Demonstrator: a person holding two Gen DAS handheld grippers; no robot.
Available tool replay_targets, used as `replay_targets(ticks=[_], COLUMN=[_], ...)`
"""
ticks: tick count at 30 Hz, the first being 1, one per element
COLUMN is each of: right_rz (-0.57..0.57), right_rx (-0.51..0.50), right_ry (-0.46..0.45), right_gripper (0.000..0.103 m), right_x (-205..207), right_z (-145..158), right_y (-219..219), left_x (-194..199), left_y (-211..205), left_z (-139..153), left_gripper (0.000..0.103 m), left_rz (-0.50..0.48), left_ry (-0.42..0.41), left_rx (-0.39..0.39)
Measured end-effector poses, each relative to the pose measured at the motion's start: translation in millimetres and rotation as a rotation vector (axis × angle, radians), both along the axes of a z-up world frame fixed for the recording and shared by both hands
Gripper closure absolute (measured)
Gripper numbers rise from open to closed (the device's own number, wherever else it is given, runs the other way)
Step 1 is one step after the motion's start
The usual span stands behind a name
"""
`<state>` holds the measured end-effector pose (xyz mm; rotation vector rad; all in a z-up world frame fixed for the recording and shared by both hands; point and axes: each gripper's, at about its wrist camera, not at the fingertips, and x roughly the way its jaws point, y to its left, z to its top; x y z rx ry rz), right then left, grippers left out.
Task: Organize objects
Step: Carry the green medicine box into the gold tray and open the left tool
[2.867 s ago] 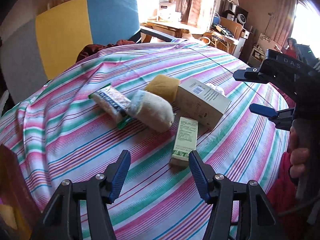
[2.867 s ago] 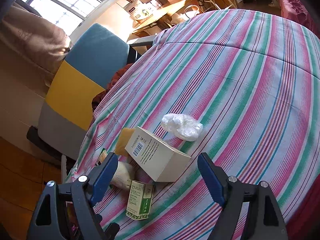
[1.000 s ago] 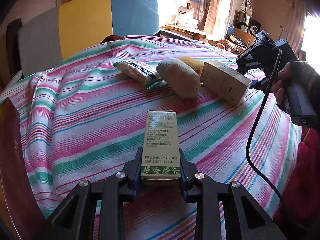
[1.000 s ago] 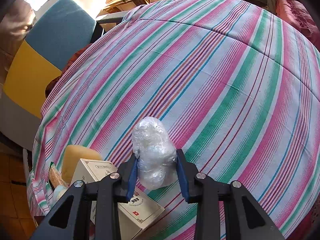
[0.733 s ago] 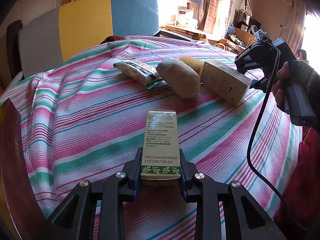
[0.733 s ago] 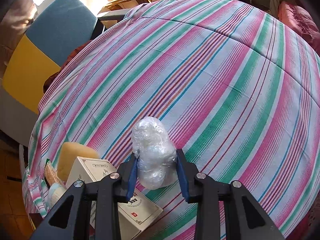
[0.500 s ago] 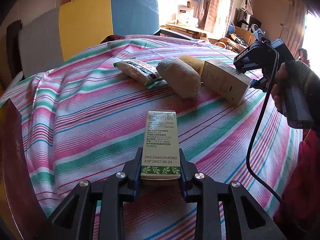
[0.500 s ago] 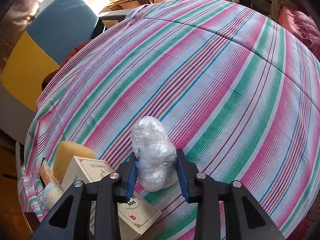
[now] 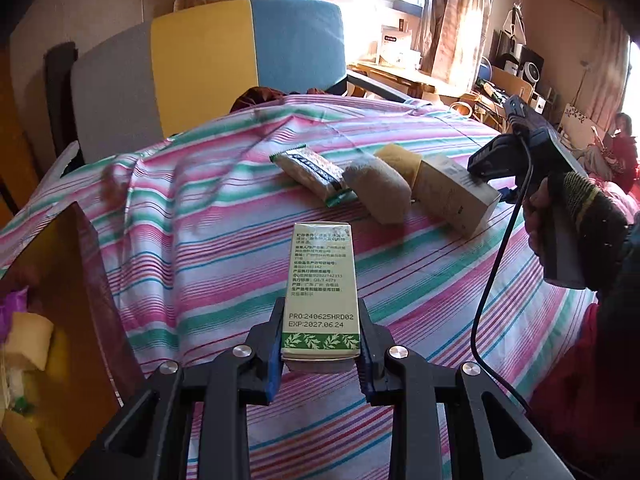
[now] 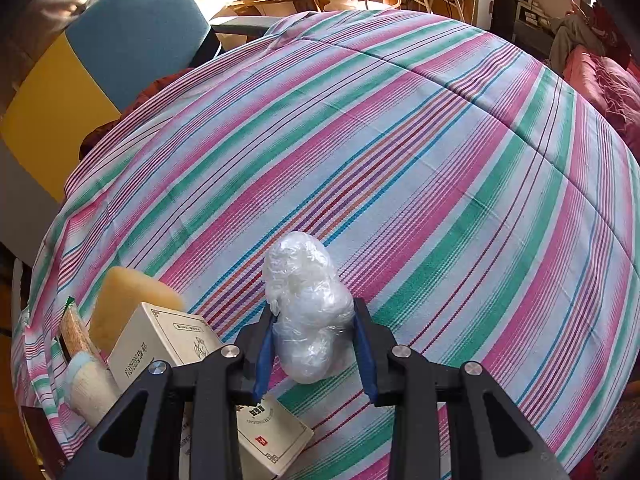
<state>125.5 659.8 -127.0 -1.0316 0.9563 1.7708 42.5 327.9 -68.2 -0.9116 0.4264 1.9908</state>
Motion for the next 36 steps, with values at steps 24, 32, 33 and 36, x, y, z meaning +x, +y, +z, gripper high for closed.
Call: replay_targets(ticks=[24, 32, 33, 36], right_rz=[-0.008, -0.005, -0.003, 0.000], right_rx=[0.042, 0.073, 0.083, 0.079], right_ry=[0.002, 0.005, 0.004, 0.003], right_gripper=[0.069, 0.069, 0.069, 0.069], right_x=[15.0, 20.1, 20.4, 21.9], right_z=[7.2, 16.1, 18.0, 18.2], right_y=[-18.6, -27.9, -29.4, -31.7], left_x=[-44.8, -109.2, -114.2, -131.1], left_y=[-130.7, -226.5, -233.5, -241.2], left_z=[43.5, 33.8, 31.1, 24.8], left_gripper=[0.073, 0.073, 0.073, 0.073], left_rz=[0.240, 0.539, 0.561, 0.598], left_ry=[-0.061, -0.120, -0.129, -0.173], left_rx=[0.091, 0.104, 0.101, 0.105])
